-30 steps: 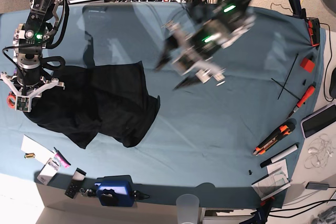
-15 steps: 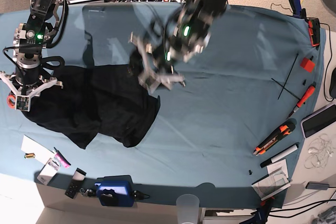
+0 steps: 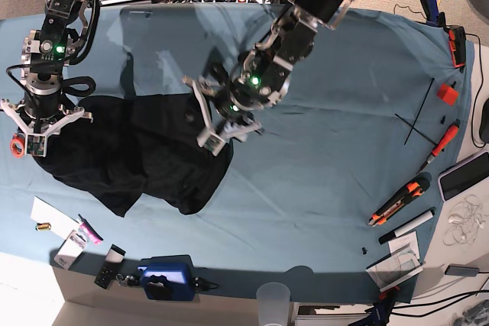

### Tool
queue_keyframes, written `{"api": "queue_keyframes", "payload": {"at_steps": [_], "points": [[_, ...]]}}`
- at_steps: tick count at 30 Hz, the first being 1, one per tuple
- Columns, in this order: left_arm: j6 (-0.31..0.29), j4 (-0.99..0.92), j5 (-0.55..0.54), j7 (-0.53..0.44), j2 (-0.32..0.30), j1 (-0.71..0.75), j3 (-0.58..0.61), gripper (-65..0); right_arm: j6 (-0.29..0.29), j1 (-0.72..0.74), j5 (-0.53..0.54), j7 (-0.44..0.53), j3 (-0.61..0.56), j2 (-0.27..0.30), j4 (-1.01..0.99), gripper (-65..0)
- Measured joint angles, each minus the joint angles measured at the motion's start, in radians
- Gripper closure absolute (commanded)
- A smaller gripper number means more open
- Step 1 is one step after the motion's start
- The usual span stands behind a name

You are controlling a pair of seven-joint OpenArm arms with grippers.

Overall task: Layout the t-shirt on the table in an organized manner, then fold the t-shirt properly
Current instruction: 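Lower the left gripper onto the black t-shirt and grasp its edge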

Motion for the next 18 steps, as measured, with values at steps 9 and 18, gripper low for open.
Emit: {"api": "queue_keyframes", "payload": {"at_steps": [9, 18], "points": [[-0.014, -0.076, -0.005, -0.054, 0.041, -0.027, 0.008, -35.6, 0.0, 0.0, -0.003, -0.008, 0.0, 0.0, 0.0, 0.0], [0.064, -0.177, 0.055, -0.143, 0.042, -0.068, 0.014, -27.8, 0.0, 0.0, -0.003, -0.007, 0.0, 0.0, 0.0, 0.0]]}}
